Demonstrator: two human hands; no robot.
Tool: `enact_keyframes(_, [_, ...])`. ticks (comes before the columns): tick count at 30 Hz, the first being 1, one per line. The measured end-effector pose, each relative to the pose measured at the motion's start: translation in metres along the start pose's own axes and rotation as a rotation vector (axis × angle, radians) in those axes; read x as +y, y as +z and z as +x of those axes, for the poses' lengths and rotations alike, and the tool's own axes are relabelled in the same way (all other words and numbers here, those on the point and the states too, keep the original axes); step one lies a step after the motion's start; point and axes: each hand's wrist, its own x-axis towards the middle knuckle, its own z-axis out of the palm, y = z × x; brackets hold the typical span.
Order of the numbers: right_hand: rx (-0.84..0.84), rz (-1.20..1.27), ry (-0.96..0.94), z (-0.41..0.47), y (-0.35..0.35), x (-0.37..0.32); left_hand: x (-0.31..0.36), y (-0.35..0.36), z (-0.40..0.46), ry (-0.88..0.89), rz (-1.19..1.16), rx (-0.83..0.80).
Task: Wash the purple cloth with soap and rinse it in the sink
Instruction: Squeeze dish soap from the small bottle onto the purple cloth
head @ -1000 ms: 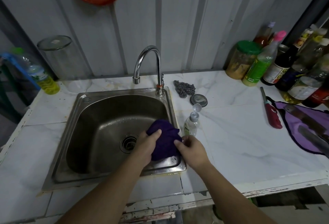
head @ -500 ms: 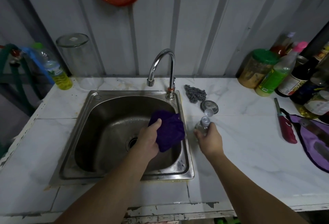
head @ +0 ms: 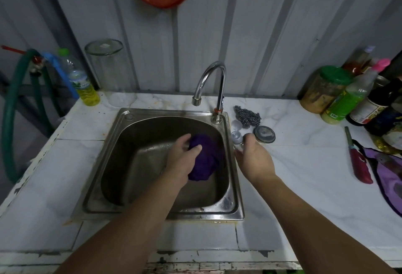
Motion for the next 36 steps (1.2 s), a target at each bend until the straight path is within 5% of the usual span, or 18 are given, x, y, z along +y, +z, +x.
enact_keyframes(6, [0.117,-0.377,-0.265,0.014,-0.011,-0.015,0.014,-0.01,-0.006,-0.086,-0.143,-0.052])
enact_keyframes(17, [0.328,-0.514,-0.622,0.032,-0.03,-0.038,0.023,-0.021,-0.005,-0.233,-0.382,-0.088])
enact_keyframes(36, [0.448,-0.532,-0.737,0.039,-0.037,-0.058,0.023,-0.027,-0.008,-0.249,-0.39,-0.096])
